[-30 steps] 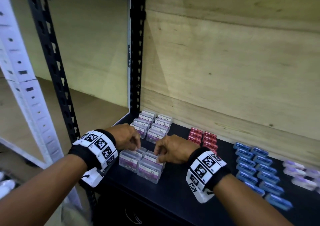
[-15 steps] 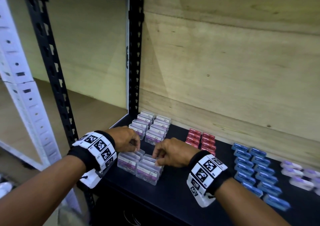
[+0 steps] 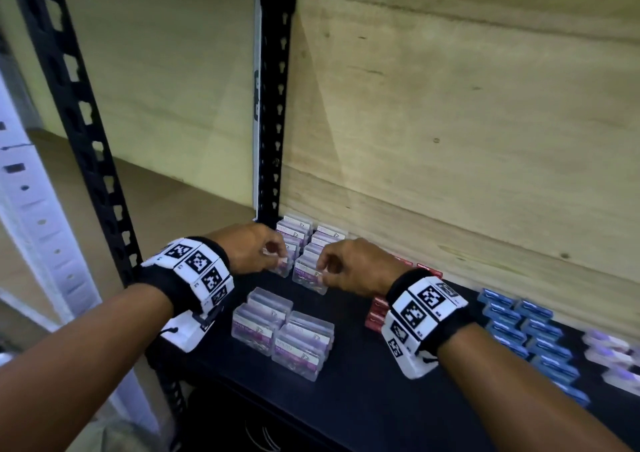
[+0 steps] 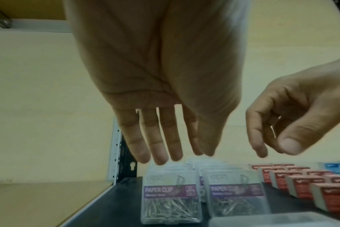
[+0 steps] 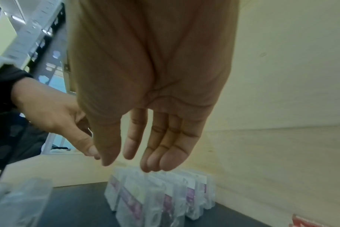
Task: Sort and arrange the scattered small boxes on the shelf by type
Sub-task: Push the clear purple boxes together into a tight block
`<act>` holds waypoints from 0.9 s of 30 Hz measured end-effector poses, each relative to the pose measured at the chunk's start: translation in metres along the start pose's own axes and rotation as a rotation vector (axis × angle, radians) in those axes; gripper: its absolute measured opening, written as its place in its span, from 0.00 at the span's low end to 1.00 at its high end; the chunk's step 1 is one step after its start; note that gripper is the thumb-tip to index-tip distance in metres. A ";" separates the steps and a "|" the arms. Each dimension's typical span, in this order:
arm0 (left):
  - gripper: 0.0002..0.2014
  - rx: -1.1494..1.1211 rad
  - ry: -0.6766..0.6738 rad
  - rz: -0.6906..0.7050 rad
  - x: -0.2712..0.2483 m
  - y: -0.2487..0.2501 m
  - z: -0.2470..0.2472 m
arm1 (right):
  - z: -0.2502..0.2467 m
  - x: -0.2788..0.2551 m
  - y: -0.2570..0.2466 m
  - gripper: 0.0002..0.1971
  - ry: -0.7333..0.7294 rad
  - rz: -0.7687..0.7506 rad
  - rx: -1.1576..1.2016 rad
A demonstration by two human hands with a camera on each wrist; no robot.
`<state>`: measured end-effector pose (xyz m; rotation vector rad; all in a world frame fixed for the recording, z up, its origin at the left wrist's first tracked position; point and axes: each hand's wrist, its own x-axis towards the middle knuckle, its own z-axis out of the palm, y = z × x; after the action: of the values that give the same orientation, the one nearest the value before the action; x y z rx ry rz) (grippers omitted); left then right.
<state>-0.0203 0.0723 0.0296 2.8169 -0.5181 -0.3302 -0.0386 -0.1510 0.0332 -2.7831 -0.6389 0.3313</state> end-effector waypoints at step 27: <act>0.10 0.114 -0.155 0.122 0.005 0.001 0.006 | 0.019 0.002 0.001 0.12 -0.169 0.035 0.064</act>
<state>-0.0183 0.0681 0.0232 2.8659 -0.7619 -0.5113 -0.0416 -0.1470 0.0145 -2.7276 -0.6065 0.5892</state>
